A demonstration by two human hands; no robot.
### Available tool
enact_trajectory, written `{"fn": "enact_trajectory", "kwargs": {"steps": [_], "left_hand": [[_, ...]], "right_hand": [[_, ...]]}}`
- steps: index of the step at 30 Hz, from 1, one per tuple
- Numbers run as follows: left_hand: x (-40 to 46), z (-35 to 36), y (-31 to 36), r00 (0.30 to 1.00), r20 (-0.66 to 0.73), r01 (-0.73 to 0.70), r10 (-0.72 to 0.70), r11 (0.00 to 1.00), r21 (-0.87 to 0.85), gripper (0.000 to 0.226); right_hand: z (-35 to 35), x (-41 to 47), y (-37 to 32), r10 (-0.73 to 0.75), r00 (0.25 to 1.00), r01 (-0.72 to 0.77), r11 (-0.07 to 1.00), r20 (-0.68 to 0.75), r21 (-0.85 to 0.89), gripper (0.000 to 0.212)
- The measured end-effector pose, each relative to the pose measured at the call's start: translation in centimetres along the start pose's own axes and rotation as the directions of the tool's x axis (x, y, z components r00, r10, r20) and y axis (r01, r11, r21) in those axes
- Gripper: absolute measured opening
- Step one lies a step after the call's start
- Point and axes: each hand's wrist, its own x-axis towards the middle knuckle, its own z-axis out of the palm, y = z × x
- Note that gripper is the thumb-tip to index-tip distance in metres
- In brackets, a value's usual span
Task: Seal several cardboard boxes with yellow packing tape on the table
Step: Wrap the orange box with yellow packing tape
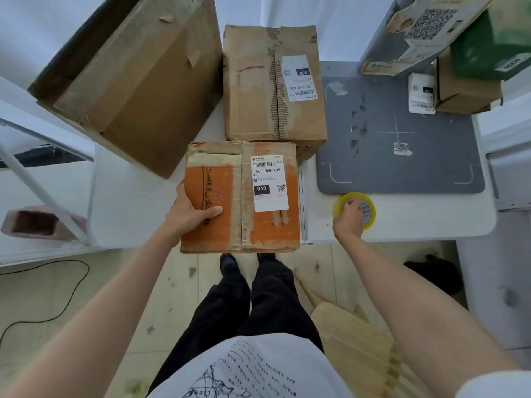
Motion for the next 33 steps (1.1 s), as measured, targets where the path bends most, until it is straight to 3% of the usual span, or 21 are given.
{"fn": "enact_trajectory", "kwargs": {"steps": [4, 6, 8, 12, 15, 19, 23, 27, 31, 33], "left_hand": [[-0.5, 0.0, 0.4, 1.0, -0.002, 0.002, -0.002, 1.0, 0.005, 0.118], [-0.9, 0.0, 0.7, 1.0, -0.024, -0.014, 0.014, 1.0, 0.011, 0.118], [-1.5, 0.1, 1.2, 0.995, -0.078, -0.051, 0.055, 0.998, 0.048, 0.122], [-3.3, 0.8, 3.1, 0.918, -0.211, -0.268, 0.337, 0.916, 0.297, 0.115], [-5.0, 2.0, 7.2, 0.806, -0.195, -0.49, 0.559, 0.814, 0.311, 0.079], [-6.6, 2.0, 12.6, 0.773, -0.034, -0.617, 0.633, 0.763, 0.193, 0.052], [-6.3, -0.3, 14.6, 0.81, 0.057, -0.586, 0.583, 0.805, 0.098, 0.047], [-5.5, -2.7, 14.4, 0.825, 0.245, -0.532, 0.51, 0.846, 0.03, 0.047], [-5.6, -3.4, 14.2, 0.817, 0.11, -0.573, 0.566, 0.818, 0.041, 0.037], [-5.6, -3.1, 14.1, 0.758, -0.038, -0.646, 0.651, 0.758, 0.084, 0.028]], "right_hand": [[-1.3, -1.4, -0.5, -0.096, 0.988, 0.121, 0.968, -0.119, 0.221, 0.038], [-2.9, -2.3, -1.4, -0.09, 0.986, 0.141, 0.898, -0.14, 0.417, 0.038], [-5.0, -3.5, -2.8, -0.124, 0.984, 0.172, 0.848, -0.127, 0.502, 0.039], [-8.5, -7.0, -6.6, -0.298, 0.95, 0.294, 0.748, -0.094, 0.595, 0.046], [-9.9, -9.5, -9.7, -0.443, 0.896, 0.354, 0.685, -0.021, 0.637, 0.053], [-10.6, -12.1, -13.0, -0.608, 0.784, 0.382, 0.629, 0.123, 0.677, 0.063], [-11.5, -14.2, -14.9, -0.711, 0.672, 0.401, 0.585, 0.208, 0.705, 0.064], [-12.3, -15.5, -16.1, -0.757, 0.6, 0.429, 0.579, 0.26, 0.693, 0.063], [-12.3, -15.9, -17.0, -0.757, 0.591, 0.435, 0.59, 0.279, 0.68, 0.062], [-12.0, -15.9, -17.5, -0.752, 0.597, 0.431, 0.594, 0.279, 0.68, 0.06]]}}
